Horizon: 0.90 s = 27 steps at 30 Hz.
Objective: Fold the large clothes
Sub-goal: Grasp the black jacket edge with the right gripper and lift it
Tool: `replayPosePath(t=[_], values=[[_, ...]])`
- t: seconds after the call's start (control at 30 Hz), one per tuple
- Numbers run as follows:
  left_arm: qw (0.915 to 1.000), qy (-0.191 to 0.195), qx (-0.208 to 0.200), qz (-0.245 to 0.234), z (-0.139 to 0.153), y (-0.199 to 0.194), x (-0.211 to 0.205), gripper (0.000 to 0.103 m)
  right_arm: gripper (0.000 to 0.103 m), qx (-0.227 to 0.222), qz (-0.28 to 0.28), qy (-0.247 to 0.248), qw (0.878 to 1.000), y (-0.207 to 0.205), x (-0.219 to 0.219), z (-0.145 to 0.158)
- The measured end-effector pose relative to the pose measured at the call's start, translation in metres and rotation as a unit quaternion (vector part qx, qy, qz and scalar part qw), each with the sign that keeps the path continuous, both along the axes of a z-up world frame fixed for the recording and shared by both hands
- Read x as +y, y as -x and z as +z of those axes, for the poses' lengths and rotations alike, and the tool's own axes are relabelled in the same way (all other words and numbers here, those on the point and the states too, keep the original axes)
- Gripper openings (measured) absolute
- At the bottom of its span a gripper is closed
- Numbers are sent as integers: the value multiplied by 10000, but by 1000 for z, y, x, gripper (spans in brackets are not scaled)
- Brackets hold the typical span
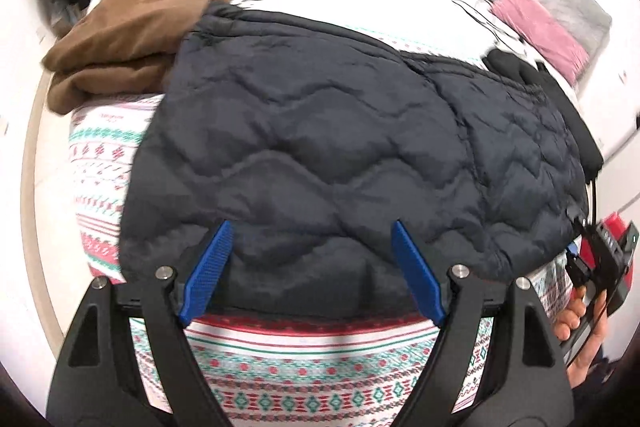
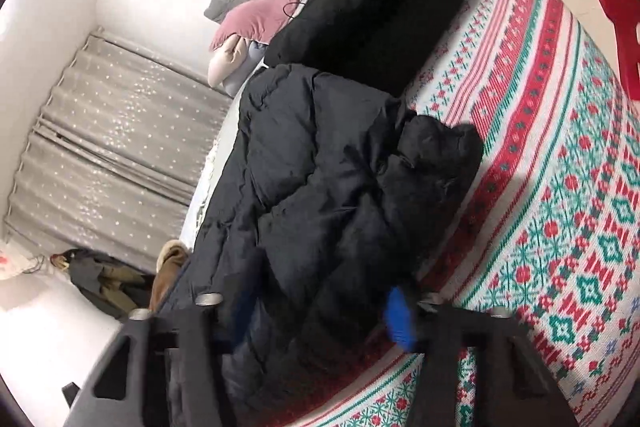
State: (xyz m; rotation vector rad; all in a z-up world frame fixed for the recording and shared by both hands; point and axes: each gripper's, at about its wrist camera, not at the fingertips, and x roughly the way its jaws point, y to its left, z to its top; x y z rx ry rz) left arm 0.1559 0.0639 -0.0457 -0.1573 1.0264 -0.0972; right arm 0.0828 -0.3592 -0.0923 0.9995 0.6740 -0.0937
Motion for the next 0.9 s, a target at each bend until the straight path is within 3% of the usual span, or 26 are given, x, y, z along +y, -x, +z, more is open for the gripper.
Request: replayPosePath(t=[0.07,0.17,0.27,0.5,0.6,0.73,0.9], values=[[9998,123,6,154,0,0,11,82,30,-89,15,192,9998,0,3,9],[9993,206,51,309,-3,-1,23,82,23,-189,49,750,9970,-6,21,25],[9993,164,66,341,-5,0,26,82,18,-328,88,1332,9905,-9,39,45],[9981,303,61,537,-1,0,46,82,14,-420,119,2129,9761,-10,68,71],[9964,410,170,725,-4,-2,61,82,14,-555,202,2653,9623,-7,85,88],[9902,916,162,1041,2,3,92,82,13,-748,299,3279,9413,-2,112,111],[9826,1203,-48,1417,13,9,128,82,13,-1059,516,4091,9049,-4,150,138]])
